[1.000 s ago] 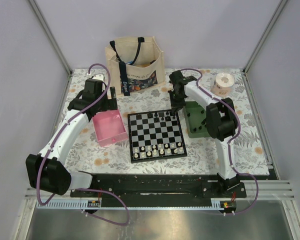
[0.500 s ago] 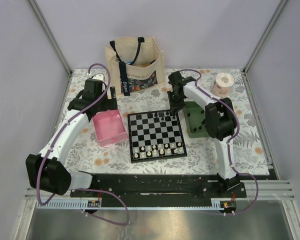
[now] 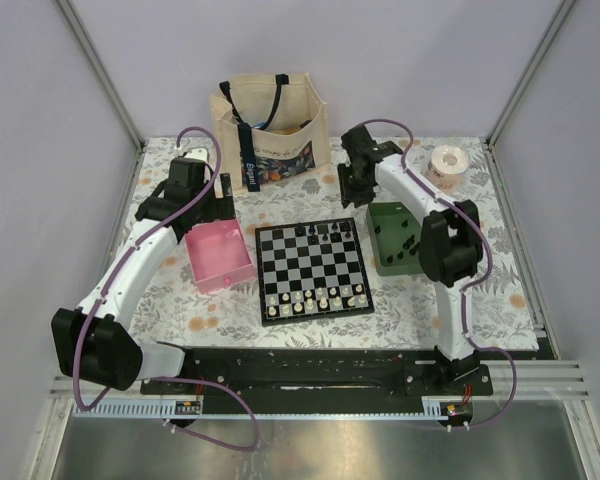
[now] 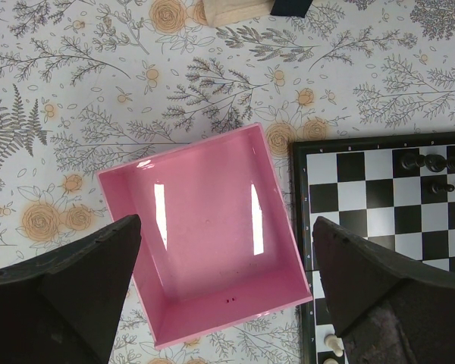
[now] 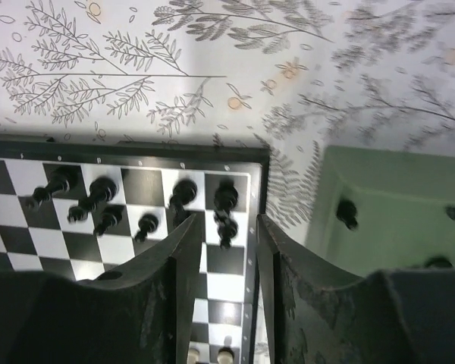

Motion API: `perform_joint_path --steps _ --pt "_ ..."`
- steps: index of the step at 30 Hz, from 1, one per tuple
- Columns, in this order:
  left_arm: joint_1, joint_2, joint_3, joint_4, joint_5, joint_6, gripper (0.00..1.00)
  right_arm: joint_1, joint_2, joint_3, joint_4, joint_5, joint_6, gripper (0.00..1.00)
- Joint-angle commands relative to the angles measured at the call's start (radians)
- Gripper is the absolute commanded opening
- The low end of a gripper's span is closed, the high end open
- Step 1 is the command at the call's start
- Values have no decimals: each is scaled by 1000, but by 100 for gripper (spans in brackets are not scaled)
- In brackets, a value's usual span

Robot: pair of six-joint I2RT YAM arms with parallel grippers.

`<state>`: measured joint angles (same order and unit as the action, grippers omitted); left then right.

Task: Set up the chess pieces on the board

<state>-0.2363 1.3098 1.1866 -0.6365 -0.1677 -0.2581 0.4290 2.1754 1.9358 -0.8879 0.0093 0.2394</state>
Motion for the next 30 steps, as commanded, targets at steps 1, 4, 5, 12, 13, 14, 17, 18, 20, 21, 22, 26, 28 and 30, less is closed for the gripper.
perform_joint_path --steps 1,4,5,12,13,14,17,18,20,21,22,26,28,30 --pt "-1 -26 -1 31 5 11 99 -64 -231 -93 35 64 -17 45" --pt "-3 -23 2 29 5 13 99 -150 -353 -275 104 57 6 46" --pt "-3 -23 2 31 7 13 99 -182 -386 -335 119 51 8 46" --pt "-3 -23 4 31 17 10 99 -300 -450 -570 159 61 -2 49" --pt "-3 -23 4 29 17 10 99 -305 -444 -578 167 61 3 49" --pt "-3 -23 4 29 17 10 99 -312 -433 -580 167 66 5 49" --pt "-3 -24 2 31 14 11 99 -323 -396 -564 170 66 14 48" --pt "-3 -24 2 29 11 11 99 -325 -382 -563 170 60 17 48" --pt "-3 -21 2 31 11 11 99 -325 -352 -543 161 75 14 47" --pt "-3 -21 2 31 11 11 99 -325 -338 -540 159 83 14 47" --pt "-3 -21 1 31 10 11 99 -326 -324 -535 158 92 17 47" --pt "-1 -18 5 29 11 13 99 -326 -290 -518 144 104 15 46" --pt "-3 -20 4 32 8 13 99 -326 -284 -520 152 110 11 46" --pt "-3 -18 4 31 7 13 99 -326 -275 -517 152 119 11 46"
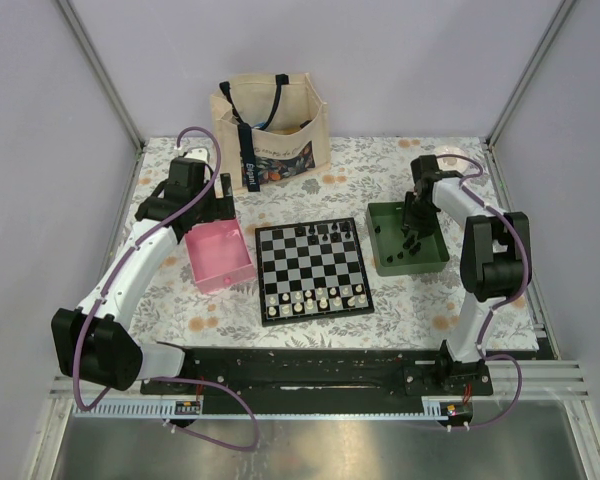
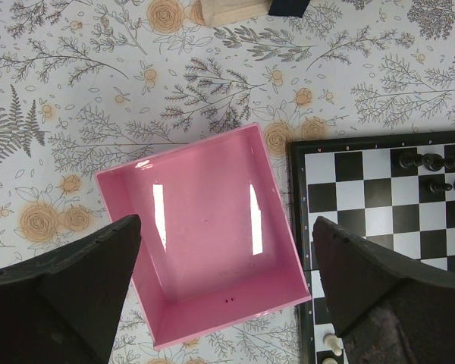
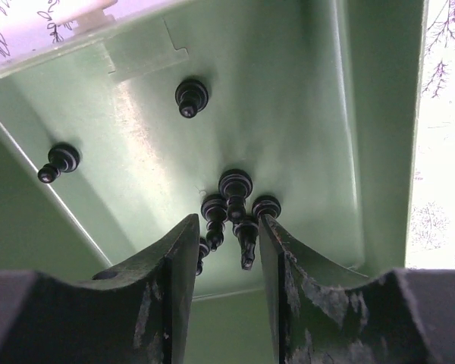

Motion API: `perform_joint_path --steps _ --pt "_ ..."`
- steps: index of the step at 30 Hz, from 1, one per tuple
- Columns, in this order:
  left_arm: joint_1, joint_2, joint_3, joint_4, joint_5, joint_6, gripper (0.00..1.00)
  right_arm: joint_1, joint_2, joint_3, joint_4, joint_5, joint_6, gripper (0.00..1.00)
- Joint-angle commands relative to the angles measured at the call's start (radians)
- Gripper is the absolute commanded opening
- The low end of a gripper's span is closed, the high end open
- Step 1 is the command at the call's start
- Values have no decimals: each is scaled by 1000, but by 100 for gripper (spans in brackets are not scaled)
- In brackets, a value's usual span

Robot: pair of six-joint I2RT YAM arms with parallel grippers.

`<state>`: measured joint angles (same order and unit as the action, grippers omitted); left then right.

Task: Set up the chess pieces on the board

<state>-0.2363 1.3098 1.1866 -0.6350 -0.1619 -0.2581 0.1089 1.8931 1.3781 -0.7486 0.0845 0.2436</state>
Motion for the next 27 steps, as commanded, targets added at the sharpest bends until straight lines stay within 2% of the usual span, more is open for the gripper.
perform_joint_path --steps 1,18,20,25,27 --pt "-3 -17 2 29 1 13 99 -8 12 44 11 46 6 46" --pt "-3 -18 5 29 7 11 99 -14 63 58 26 17 6 35" --pt "-3 -18 5 29 7 11 99 -12 60 55 32 17 10 24" --pt "-3 -15 4 28 12 13 99 -12 47 53 38 12 10 19" --pt "-1 -15 5 29 12 13 99 -12 25 52 38 5 10 13"
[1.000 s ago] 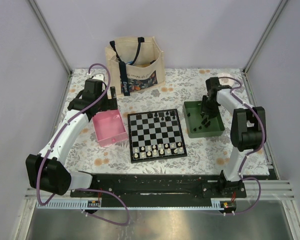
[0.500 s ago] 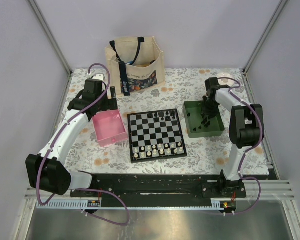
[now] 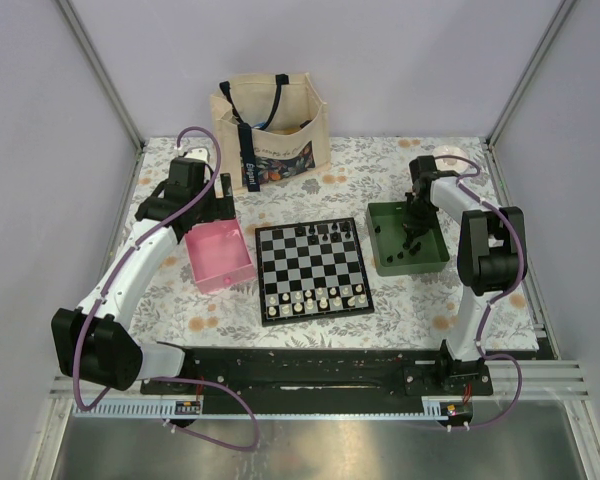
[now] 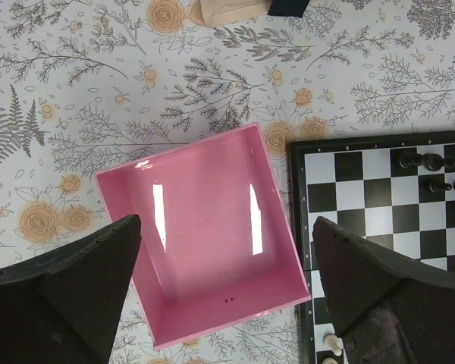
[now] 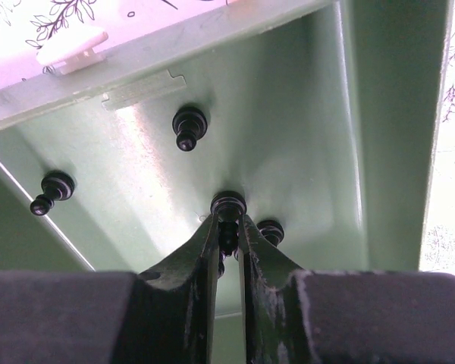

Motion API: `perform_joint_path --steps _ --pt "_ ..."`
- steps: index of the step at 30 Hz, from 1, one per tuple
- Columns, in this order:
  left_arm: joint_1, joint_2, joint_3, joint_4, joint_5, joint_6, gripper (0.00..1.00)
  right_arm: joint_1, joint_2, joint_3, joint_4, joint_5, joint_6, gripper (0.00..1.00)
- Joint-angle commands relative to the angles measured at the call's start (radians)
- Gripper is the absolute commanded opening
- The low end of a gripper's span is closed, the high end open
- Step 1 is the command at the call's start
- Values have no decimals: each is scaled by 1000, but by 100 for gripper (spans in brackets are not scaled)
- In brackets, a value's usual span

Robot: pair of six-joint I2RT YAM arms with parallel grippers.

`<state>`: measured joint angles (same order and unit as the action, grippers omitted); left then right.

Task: Set up the chess pieces on the board

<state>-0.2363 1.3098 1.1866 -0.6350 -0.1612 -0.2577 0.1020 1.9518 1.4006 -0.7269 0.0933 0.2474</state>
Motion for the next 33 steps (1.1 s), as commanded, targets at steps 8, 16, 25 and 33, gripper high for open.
perform_joint_path --steps 8,16,25,33 --pt "-3 -17 4 29 9 12 99 -4 -169 93 -34 -1 1 10" --pt "-3 -20 5 29 12 11 99 54 -177 221 -97 -66 3 10" --pt "-3 -27 -1 28 6 12 99 267 -54 380 -121 -90 36 10" --pt "-3 -30 2 29 5 12 99 373 65 482 -144 -115 41 10"
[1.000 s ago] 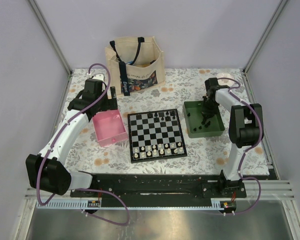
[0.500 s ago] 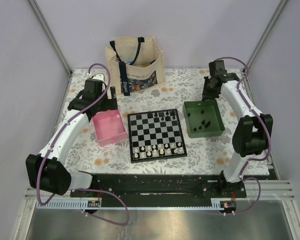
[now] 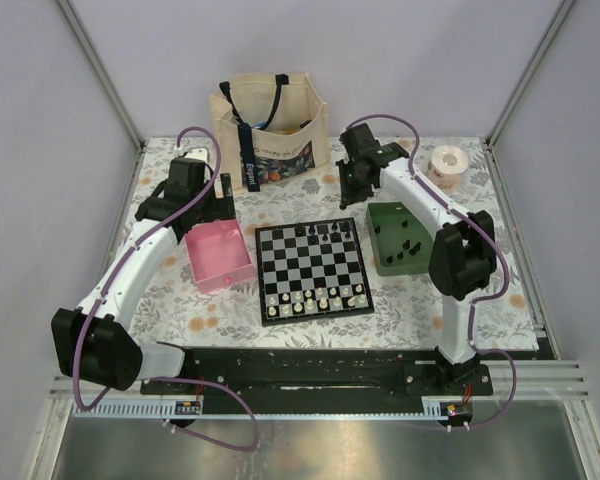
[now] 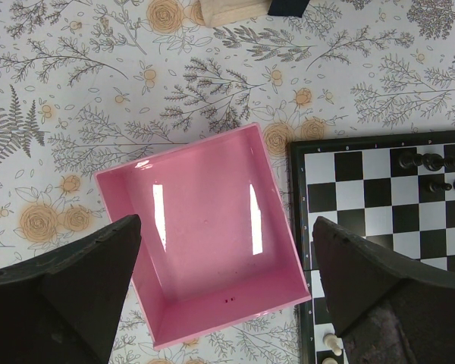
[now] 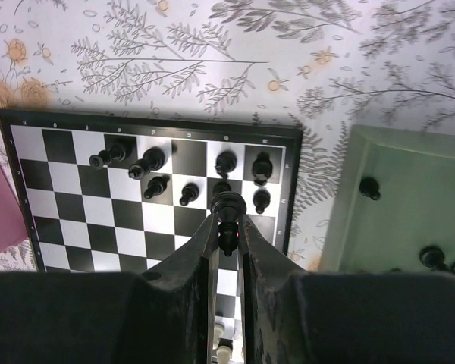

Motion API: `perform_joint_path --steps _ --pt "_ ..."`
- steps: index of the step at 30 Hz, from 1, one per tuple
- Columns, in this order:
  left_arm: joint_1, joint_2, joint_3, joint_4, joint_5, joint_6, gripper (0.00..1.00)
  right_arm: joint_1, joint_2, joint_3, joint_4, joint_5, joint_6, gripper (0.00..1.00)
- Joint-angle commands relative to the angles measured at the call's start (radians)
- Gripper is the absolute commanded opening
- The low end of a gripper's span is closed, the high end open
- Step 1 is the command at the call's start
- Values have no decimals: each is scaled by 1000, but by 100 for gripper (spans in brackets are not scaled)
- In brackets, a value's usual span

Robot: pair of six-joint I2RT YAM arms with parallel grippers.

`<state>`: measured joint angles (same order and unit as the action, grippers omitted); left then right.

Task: Set up the chess pieces on the board

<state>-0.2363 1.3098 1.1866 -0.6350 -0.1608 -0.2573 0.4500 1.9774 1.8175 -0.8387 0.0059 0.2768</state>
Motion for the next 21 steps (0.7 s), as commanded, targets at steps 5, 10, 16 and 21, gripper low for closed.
perform_joint_path --steps 5,10,16,21 --pt "-3 -37 -4 29 -5 13 99 47 78 80 -40 -21 1 9" --pt "-3 -35 -2 31 -6 12 99 56 87 81 -23 -23 -14 9" --pt "-1 -34 -2 28 -5 13 99 73 135 157 -60 -34 -25 9" --pt "-3 -37 -2 28 -3 13 99 93 205 233 -100 -32 -44 9"
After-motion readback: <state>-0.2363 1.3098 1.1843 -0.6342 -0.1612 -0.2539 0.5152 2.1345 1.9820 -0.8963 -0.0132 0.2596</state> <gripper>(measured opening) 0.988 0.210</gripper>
